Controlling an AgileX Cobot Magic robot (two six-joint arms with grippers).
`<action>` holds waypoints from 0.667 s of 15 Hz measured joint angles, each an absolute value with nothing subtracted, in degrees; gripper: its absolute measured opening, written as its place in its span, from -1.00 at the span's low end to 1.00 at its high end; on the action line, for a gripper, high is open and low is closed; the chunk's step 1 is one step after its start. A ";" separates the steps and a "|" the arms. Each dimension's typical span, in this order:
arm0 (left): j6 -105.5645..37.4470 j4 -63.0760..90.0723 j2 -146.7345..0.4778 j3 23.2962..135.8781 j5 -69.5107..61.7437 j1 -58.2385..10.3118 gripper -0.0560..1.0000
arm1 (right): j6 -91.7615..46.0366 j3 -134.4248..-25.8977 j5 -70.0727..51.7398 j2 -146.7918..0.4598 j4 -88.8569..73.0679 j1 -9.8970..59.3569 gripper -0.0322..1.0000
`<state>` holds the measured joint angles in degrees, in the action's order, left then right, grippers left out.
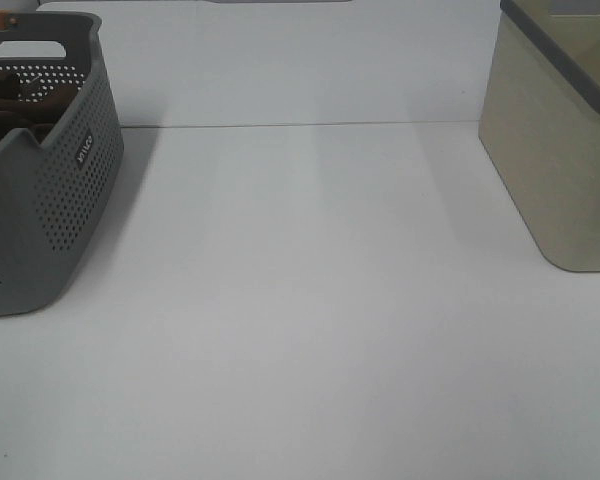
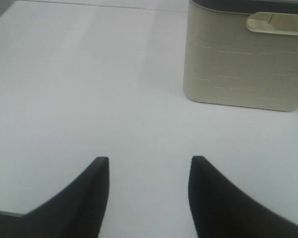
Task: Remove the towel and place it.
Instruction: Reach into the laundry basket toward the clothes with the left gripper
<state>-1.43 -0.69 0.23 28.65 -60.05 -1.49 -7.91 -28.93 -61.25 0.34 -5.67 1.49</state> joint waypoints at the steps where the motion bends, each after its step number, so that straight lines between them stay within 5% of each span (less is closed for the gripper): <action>1: -1.43 -0.69 0.23 28.65 -60.05 -1.49 0.62 | -7.91 -28.93 -61.25 0.34 -5.67 1.49 0.00; 10: -1.43 -0.69 0.23 28.65 -60.05 -1.49 0.62 | -7.91 -28.93 -61.25 0.34 -5.67 1.49 0.00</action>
<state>-1.43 -0.69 0.23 28.65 -60.05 -1.49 -7.91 -28.93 -61.25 0.34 -5.67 1.49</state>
